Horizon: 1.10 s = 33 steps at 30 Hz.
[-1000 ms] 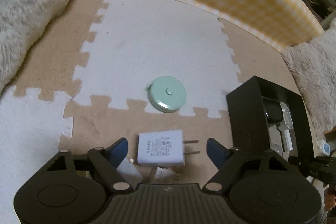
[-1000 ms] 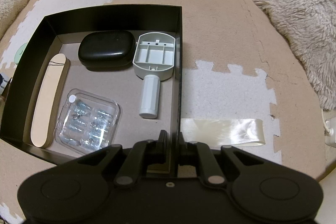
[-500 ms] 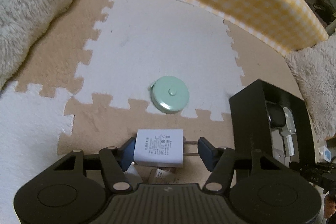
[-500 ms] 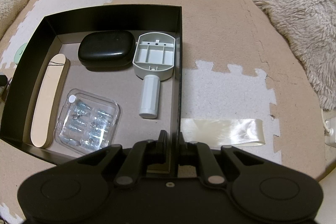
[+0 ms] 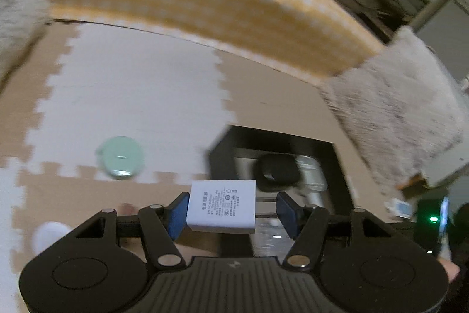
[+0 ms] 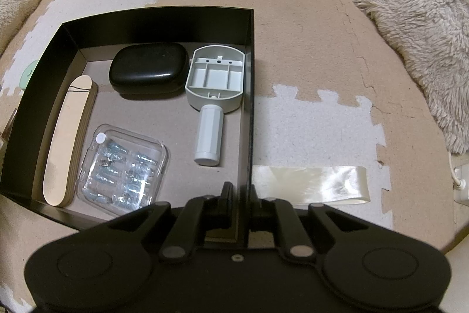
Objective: Organize rigid objects
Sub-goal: 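Carry the white charger plug into the black box and release it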
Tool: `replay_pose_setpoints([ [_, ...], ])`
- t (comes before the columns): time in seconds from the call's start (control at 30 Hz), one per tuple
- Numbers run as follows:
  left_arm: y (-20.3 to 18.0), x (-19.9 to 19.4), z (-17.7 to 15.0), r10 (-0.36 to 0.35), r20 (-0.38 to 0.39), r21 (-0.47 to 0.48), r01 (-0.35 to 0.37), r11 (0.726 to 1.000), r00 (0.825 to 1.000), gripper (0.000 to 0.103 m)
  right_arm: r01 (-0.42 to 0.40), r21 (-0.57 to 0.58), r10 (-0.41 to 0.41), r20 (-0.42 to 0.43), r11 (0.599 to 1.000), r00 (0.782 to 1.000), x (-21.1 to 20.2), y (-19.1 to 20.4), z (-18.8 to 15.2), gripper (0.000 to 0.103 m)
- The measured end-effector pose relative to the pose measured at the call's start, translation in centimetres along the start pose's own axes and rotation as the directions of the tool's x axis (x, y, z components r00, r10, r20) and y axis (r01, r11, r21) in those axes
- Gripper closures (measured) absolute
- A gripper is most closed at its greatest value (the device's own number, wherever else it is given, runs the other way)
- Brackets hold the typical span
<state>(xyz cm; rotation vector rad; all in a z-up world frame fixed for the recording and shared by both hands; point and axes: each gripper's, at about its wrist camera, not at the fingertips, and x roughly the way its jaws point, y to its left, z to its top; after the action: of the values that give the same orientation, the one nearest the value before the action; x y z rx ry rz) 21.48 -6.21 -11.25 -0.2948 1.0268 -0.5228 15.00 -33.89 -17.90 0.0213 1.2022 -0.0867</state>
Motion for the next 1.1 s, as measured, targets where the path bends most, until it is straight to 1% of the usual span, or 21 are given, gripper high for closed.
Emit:
replay_pose_setpoints([
  [0.07,-1.4,0.7,-0.2,-0.028,-0.009,0.003,0.028,1.000,1.000,0.039,-0.001,0.000,0.001,0.000,1.000,1.000,0.0,0.0,0.0,0.092],
  [0.23,-4.6,3.2,-0.5,-0.062,-0.041,0.011,0.062,0.998,0.997,0.039,0.000,0.000,0.000,0.000,1.000,1.000,0.0,0.0,0.0,0.092],
  [0.37,-7.5,5.7,-0.9,-0.055,-0.066,0.031,0.057,0.998,0.996,0.039,0.000,0.000,0.000,0.001,1.000,1.000,0.0,0.0,0.0,0.092],
  [0.47,-8.9,7.6,-1.3,-0.031,-0.085,0.034,0.034,0.999,0.996,0.039,-0.002,0.001,0.002,0.001,1.000,1.000,0.0,0.0,0.0,0.092],
  [0.57,-10.1,9.4,-1.6,0.001,-0.089,0.043,0.003,0.999,0.996,0.039,-0.004,0.001,0.004,0.002,1.000,1.000,0.0,0.0,0.0,0.092],
  [0.67,-10.2,10.7,-1.8,0.015,-0.101,0.020,-0.013,1.000,0.995,0.039,-0.004,0.001,0.004,0.002,1.000,1.000,0.0,0.0,0.0,0.092],
  [0.77,-10.3,11.9,-2.0,0.047,-0.114,-0.005,-0.048,0.999,0.992,0.039,-0.004,0.001,0.004,0.002,1.000,1.000,0.0,0.0,0.0,0.092],
  [0.97,-10.7,13.4,-2.3,0.112,-0.098,-0.014,-0.114,0.993,0.989,0.039,-0.005,0.002,0.004,0.002,1.000,1.000,0.0,0.0,0.0,0.092],
  [1.03,-10.8,13.7,-2.4,0.135,-0.090,-0.004,-0.136,0.991,0.987,0.038,-0.005,0.002,0.005,0.003,1.000,1.000,0.0,0.0,0.0,0.092],
  [1.1,-10.8,13.8,-2.4,0.141,-0.094,-0.007,-0.142,0.990,0.986,0.029,-0.005,0.002,0.005,0.003,1.000,1.000,0.0,0.0,0.0,0.092],
])
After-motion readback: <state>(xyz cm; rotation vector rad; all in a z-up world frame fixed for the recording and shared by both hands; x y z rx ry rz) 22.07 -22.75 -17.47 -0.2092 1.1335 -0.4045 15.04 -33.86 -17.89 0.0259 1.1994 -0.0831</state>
